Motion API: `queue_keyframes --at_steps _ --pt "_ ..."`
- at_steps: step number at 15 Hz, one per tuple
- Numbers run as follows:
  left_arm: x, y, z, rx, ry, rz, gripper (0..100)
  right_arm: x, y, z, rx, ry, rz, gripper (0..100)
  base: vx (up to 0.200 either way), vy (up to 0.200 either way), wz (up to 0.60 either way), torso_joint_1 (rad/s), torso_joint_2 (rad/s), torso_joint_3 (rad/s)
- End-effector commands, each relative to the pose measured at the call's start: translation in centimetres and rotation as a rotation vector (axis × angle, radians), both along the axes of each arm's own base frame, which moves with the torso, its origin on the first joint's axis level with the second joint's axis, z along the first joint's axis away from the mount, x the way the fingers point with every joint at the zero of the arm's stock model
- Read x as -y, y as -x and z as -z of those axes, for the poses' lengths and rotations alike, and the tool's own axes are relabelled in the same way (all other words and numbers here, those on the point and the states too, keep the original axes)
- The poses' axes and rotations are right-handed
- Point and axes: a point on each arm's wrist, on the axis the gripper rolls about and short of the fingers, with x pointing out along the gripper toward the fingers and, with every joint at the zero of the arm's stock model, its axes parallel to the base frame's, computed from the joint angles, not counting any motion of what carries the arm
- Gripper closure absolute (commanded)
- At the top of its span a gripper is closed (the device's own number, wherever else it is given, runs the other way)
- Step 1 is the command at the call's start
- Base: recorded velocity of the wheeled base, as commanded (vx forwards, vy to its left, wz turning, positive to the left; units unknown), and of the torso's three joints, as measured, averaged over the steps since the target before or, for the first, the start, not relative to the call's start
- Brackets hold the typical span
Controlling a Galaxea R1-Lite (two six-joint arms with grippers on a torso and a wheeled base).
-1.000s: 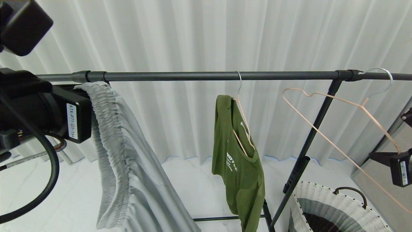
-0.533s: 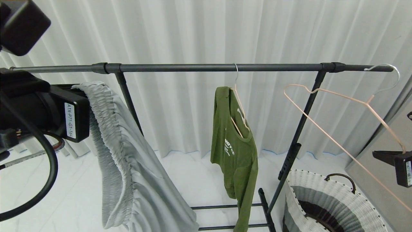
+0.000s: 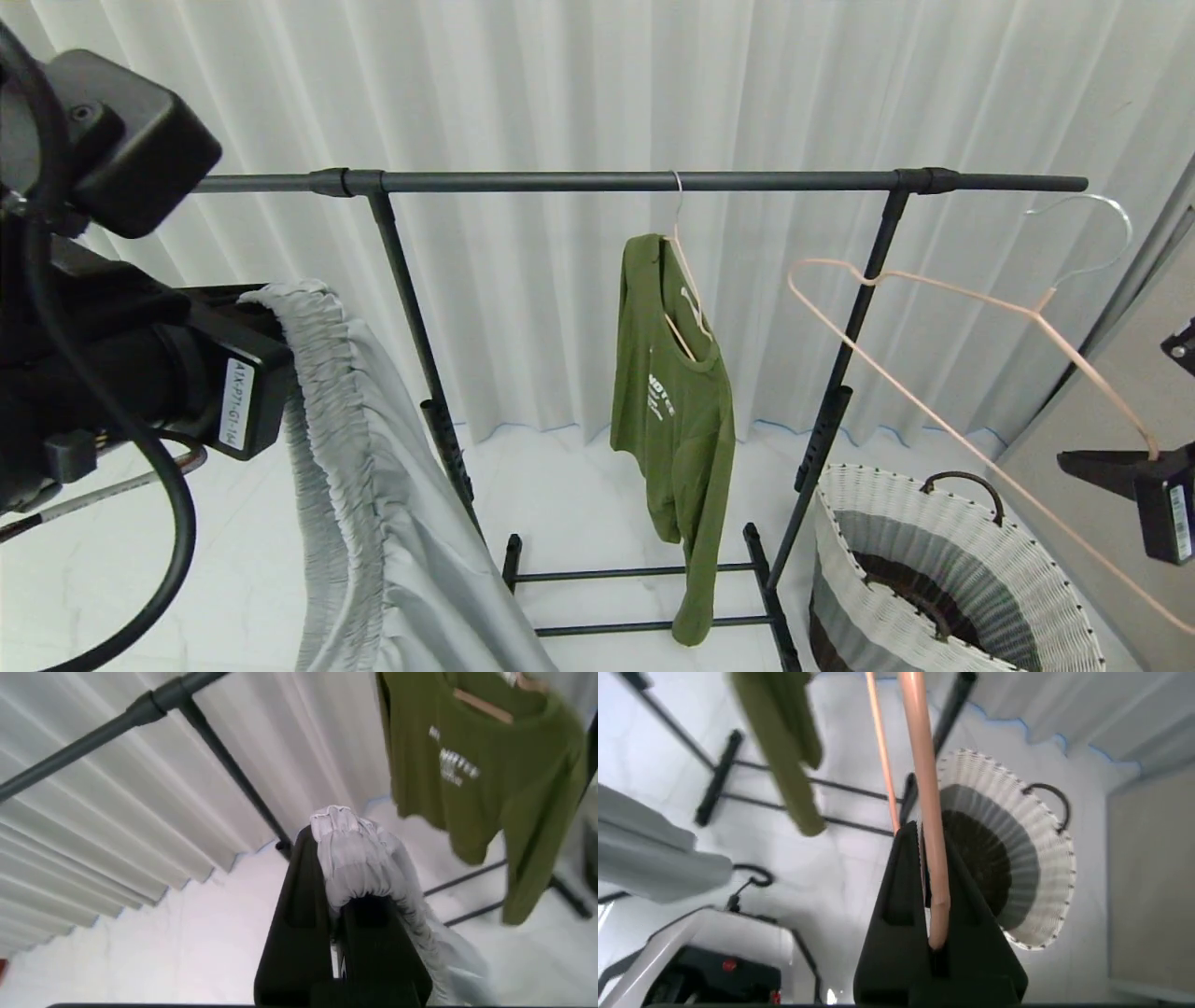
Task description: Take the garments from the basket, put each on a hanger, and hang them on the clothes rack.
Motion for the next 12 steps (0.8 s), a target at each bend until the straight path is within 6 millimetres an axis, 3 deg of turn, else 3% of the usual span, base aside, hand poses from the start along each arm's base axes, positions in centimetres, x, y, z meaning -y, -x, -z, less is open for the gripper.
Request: queue_keyframes --at_steps 1,6,7,9,12 --pt "0.6 -0.7 0.4 -0.019 -0.021 -0.004 100 -1.4 1.8 -0.8 0.002 -0.011 -0.133 100 0.0 0.0 0.0 0.0 0.0 0.0" --pt "4.6 -5.3 -0.9 -0.038 0.095 -0.043 100 -4.8 5.4 -1.1 -0.132 -0.164 -0.38 100 0.0 0.0 0.0 0.0 0.0 0.0" --pt "6.4 -7.4 -0.7 -0.058 0.162 -0.066 100 -5.4 6.0 -1.2 -0.166 -0.201 -0.422 100 0.0 0.0 0.0 0.0 0.0 0.0" --pt "8.2 -9.6 -0.5 -0.051 0.186 -0.134 100 -5.8 6.5 -1.2 -0.181 -0.208 -0.464 100 0.0 0.0 0.0 0.0 0.0 0.0" --pt "9.7 -11.4 0.1 -0.054 0.185 -0.163 100 -6.3 6.8 -1.3 -0.187 -0.204 -0.506 100 0.0 0.0 0.0 0.0 0.0 0.0"
